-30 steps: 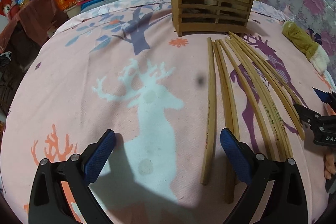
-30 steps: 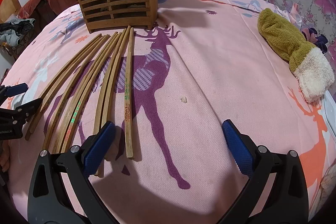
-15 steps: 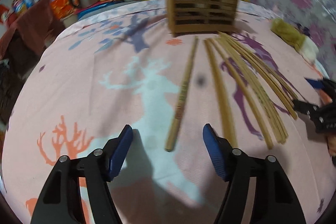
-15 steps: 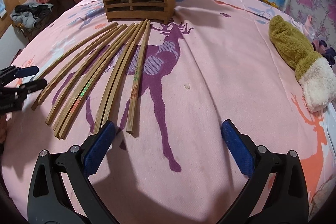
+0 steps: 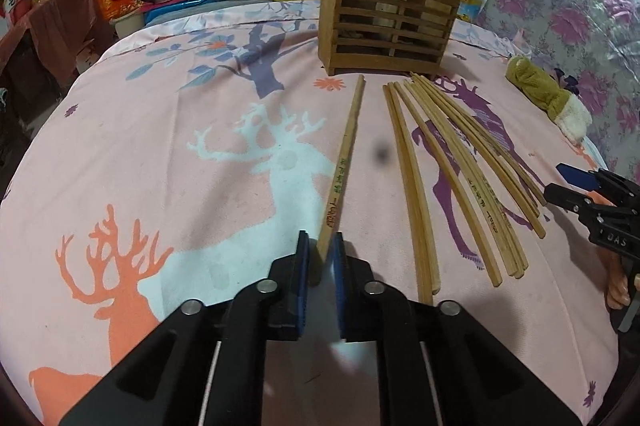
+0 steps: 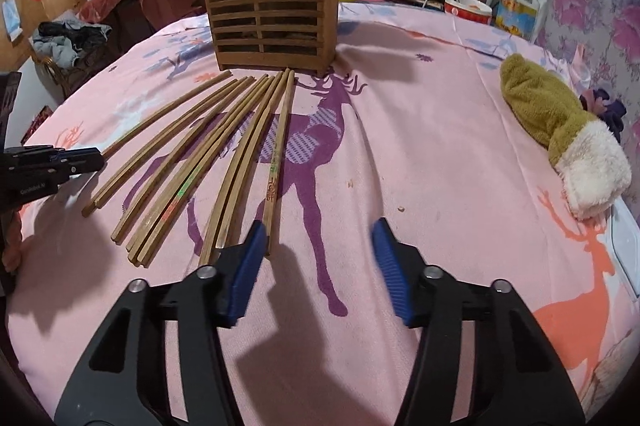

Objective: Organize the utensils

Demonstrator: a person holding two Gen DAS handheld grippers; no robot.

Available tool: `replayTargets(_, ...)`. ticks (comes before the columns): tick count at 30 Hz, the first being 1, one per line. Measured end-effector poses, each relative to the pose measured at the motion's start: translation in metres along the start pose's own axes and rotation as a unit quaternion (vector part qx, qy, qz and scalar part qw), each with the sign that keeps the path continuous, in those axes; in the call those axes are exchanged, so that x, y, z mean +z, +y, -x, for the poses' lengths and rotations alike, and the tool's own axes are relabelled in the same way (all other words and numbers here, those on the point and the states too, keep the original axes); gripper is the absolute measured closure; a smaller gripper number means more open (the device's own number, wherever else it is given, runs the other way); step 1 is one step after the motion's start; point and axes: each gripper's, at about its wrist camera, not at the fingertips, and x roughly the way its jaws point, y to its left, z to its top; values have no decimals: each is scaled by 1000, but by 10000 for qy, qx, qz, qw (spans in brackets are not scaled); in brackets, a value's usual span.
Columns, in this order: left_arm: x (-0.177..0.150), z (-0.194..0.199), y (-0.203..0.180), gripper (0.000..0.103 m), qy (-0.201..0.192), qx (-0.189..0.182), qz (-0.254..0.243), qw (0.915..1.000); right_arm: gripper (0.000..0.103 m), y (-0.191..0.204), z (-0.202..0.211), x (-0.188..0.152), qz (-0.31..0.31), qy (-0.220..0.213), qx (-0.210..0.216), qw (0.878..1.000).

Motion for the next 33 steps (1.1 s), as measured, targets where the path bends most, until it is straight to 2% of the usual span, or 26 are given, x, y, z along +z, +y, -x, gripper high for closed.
replayTargets(1, 0, 0, -1, 72, 1, -130, -5, 9999, 53, 1, -1, 0, 7, 11, -1, 10000)
replayTargets(3, 0, -1, -8, 37, 31, -447, -162, 9989, 54, 3, -2, -1, 32, 14, -5, 10000)
replayTargets(6, -3, -6, -28, 19, 139, -282, -621, 9976, 54, 3, 3, -1, 1, -78, 52, 10000)
replayTargets(8, -4, -8, -31, 15, 180, -206, -714, 9971, 54, 0, 10, -1, -87, -190, 240, 9995)
replayTargets(11, -2, -7, -18, 16, 149, -134, -431, 9989, 54, 2, 12, -1, -115, -209, 522, 9984)
replayTargets(13, 0, -6, -6, 16, 129, -203, -145, 9996, 54, 9, 8, -3, 43, -116, 480, 9988)
replayTargets(15, 3, -4, 3, 16, 107, -316, 79, 9994, 60, 16, 3, -4, 175, -20, 438, 9989)
replayTargets(17, 3, -4, 5, 14, 105, -273, 122, 9995, 66, 19, -3, -5, 231, 109, 372, 9990)
replayTargets(19, 2, -5, 2, 5, 145, -234, 42, 9996, 71, 15, -6, -5, 134, 193, 391, 9990)
replayTargets(23, -2, -12, -15, 5, 288, 290, -486, 9980, 72, 11, -8, -6, 34, 227, 423, 9988)
replayTargets(27, -3, -12, -12, 5, 298, 225, -560, 9977, 69, 12, -9, -6, 52, 248, 448, 9987)
replayTargets(28, -2, -13, -11, 4, 298, 216, -576, 9977, 67, 12, -9, -5, 43, 254, 472, 9986)
replayTargets(30, -2, -13, -11, 4, 309, 198, -618, 9974, 47, 15, -10, -5, 130, 284, 666, 9973)
replayTargets(32, -1, -13, -12, 4, 353, 178, -662, 9970, 34, 24, -12, -5, 378, 344, 734, 9960)
replayTargets(33, -1, -13, -11, 5, 346, 152, -631, 9973, 31, 31, -13, -5, 523, 372, 635, 9959)
